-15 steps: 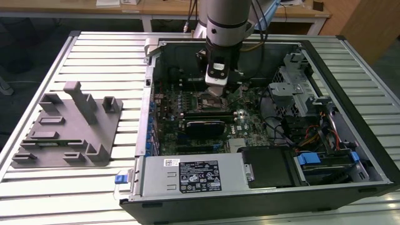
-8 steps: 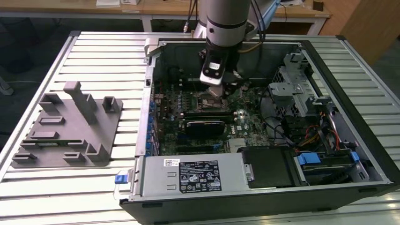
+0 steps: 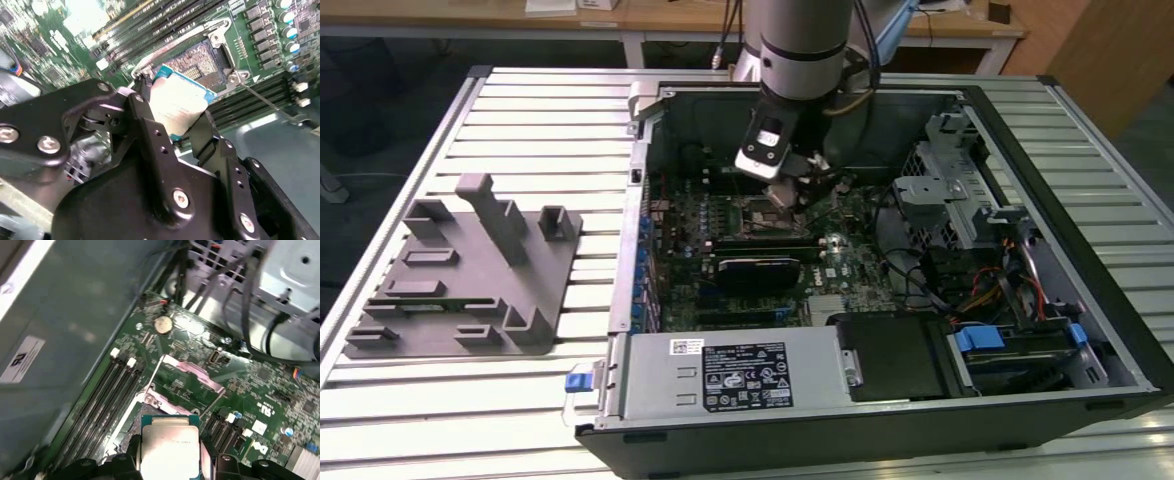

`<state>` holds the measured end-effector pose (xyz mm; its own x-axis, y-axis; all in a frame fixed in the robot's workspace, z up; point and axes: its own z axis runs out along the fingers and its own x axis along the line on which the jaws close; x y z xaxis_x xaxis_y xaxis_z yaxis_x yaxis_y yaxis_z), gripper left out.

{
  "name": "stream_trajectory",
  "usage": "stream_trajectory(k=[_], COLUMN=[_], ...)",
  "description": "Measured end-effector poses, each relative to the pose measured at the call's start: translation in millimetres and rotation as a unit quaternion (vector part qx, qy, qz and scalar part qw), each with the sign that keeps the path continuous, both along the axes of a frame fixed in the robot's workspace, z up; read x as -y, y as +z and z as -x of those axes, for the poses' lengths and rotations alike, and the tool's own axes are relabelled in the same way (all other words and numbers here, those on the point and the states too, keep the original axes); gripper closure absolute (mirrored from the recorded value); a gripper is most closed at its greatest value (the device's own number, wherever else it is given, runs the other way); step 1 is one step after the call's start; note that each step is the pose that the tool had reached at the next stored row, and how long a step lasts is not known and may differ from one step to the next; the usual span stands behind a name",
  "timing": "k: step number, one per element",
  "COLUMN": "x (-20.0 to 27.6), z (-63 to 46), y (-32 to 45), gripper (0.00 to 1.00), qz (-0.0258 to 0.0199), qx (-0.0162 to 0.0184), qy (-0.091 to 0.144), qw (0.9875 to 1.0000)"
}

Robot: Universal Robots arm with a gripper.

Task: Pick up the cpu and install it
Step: 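Place the cpu into insertion slot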

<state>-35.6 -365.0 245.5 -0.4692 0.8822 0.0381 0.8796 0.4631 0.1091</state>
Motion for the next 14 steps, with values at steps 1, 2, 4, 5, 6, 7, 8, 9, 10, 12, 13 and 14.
stream_trajectory(k=[1,2,4,5,6,7,8,9,10,12,13,14], x=[0.0,0.0,0.0,0.0,0.0,0.0,0.0,0.0,0.0,0.0,0.0,0.0], z=[0.0,0.0,0.0,0.0,0.0,0.0,0.0,0.0,0.0,0.0,0.0,0.0], y=[-0.1,-0.2,-0.3,-0.4,-0.5,-0.6,-0.7,-0.8,-0.9,-1.0,-1.1,-1.2], gripper=[0.45,0.45,0.45,0.45,0.45,0.45,0.45,0.45,0.45,0.45,0.45,0.45], qz=[0.0001,0.0001,0.0002,0.0003,0.0003,0.0003,0.0004,0.0005,0.0005,0.0006,0.0007,0.0008], qx=[0.0,0.0,0.0,0.0,0.0,0.0,0.0,0.0,0.0,0.0,0.0,0.0], qy=[-0.009,-0.018,-0.036,-0.045,-0.055,-0.064,-0.073,-0.082,-0.091,-0.109,-0.118,-0.127], qw=[1.0,0.9998,0.9993,0.999,0.9985,0.998,0.9974,0.9967,0.9959,0.994,0.993,0.9919])
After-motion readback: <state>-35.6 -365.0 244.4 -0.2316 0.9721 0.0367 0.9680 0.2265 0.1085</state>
